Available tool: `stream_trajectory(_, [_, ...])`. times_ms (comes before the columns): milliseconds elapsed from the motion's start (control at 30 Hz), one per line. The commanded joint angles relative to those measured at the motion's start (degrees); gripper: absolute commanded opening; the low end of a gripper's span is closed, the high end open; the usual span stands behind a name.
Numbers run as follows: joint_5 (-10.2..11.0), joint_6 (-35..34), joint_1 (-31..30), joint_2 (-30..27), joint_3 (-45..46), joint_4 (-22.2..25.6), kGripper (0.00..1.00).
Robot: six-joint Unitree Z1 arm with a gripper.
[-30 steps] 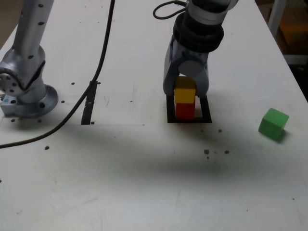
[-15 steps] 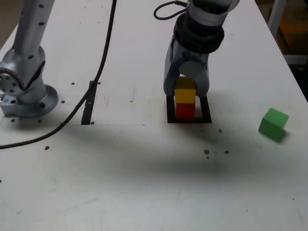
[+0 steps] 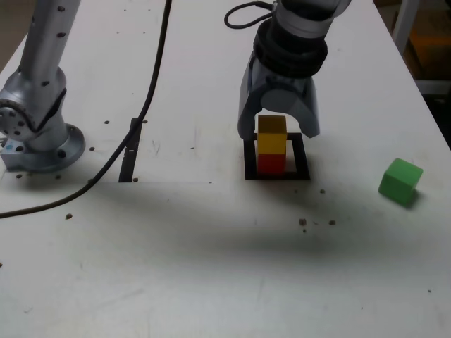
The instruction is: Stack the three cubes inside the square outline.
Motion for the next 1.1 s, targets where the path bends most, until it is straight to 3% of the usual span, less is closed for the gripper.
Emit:
stream_trajectory(0, [0.11, -0.05, -0.25, -0.37, -0.46, 0.83, 0.94])
stream_trajectory(67, [0.41, -0.07, -0.43, -0.68, -1.12, 2.25, 0.96])
stream_trajectory(167, [2.19, -0.14, -1.17, -1.13, -5.35, 9.0, 0.98])
stream_trajectory(333, [7.28, -0.13, -3.07, -2.61, -13.35, 18.31, 1.0])
stream_trajectory(567, [11.75, 1.91, -7.59, -4.13, -23.66, 19.58, 1.0])
stream_trajectory(700, [11.97, 5.37, -9.43, -0.38, -30.84, 19.6, 1.0])
stream_trajectory(1067, [9.69, 16.95, -10.95, 15.11, -48.14, 19.73, 1.0])
